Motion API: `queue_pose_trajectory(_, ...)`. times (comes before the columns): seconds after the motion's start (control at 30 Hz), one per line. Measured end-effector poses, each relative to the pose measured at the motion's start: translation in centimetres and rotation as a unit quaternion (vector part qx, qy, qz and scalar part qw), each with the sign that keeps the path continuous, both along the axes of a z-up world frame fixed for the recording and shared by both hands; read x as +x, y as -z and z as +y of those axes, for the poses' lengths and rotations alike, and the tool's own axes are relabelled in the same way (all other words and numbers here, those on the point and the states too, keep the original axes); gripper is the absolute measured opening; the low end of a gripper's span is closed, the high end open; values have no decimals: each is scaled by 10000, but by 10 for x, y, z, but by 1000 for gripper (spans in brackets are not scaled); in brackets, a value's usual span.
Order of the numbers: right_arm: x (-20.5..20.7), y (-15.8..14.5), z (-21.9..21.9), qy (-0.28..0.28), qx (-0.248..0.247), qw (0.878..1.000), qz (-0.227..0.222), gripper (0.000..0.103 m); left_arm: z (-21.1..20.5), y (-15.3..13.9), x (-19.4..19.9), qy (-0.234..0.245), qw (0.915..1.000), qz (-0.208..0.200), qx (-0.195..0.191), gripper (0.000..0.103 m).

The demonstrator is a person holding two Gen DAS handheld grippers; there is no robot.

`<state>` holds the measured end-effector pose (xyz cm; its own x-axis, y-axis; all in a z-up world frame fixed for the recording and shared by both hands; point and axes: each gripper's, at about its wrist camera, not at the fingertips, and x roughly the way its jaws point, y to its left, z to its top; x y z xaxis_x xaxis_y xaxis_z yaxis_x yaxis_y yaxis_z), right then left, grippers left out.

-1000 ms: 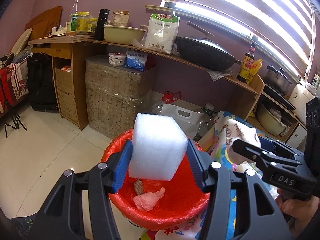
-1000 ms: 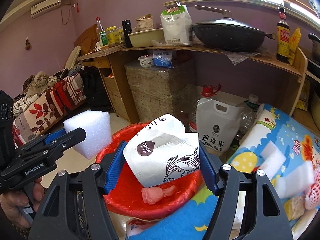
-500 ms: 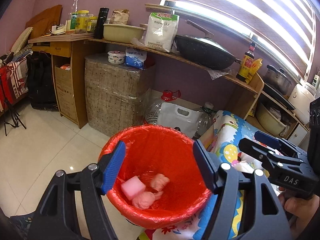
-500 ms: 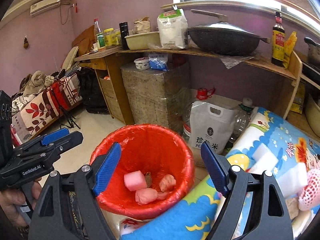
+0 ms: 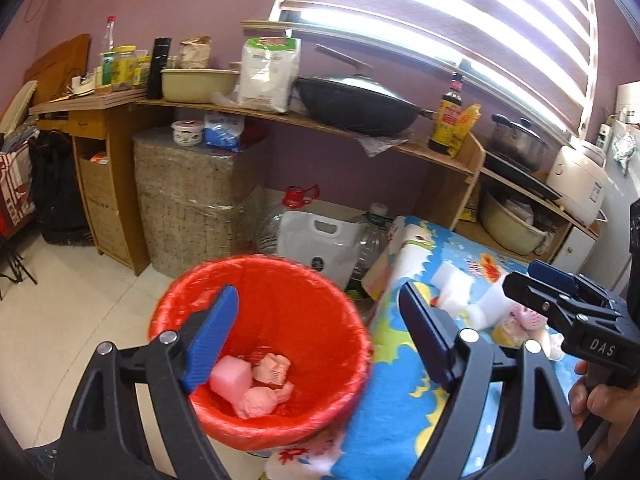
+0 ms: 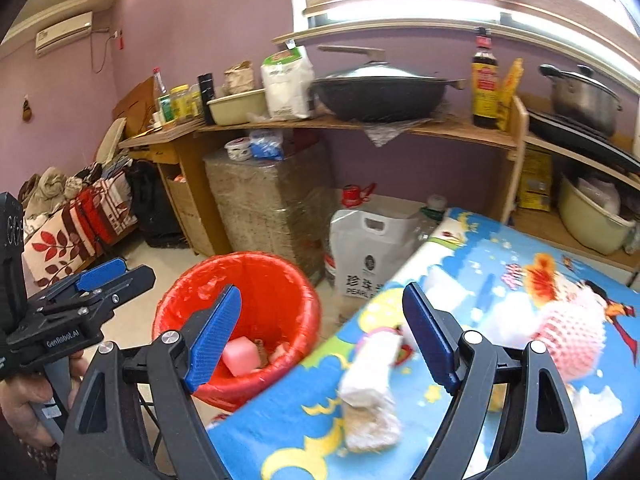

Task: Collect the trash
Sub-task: 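Return both tools to the table toward the pink foam net and tissue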

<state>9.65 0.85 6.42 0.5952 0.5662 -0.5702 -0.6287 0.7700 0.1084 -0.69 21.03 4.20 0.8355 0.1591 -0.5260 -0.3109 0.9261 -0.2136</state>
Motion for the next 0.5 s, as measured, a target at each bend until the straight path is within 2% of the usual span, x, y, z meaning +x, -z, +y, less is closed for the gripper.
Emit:
queue_pose_trajectory(0.13,-3,-2,-32,233,28,9997,-26,79,-17,-2,6,144,9999,26,-11,83)
queue_pose_trajectory(0.5,-3,3,-127,1000,44,9950,-8,81,-81,-6,28,703,9974,7,135,83)
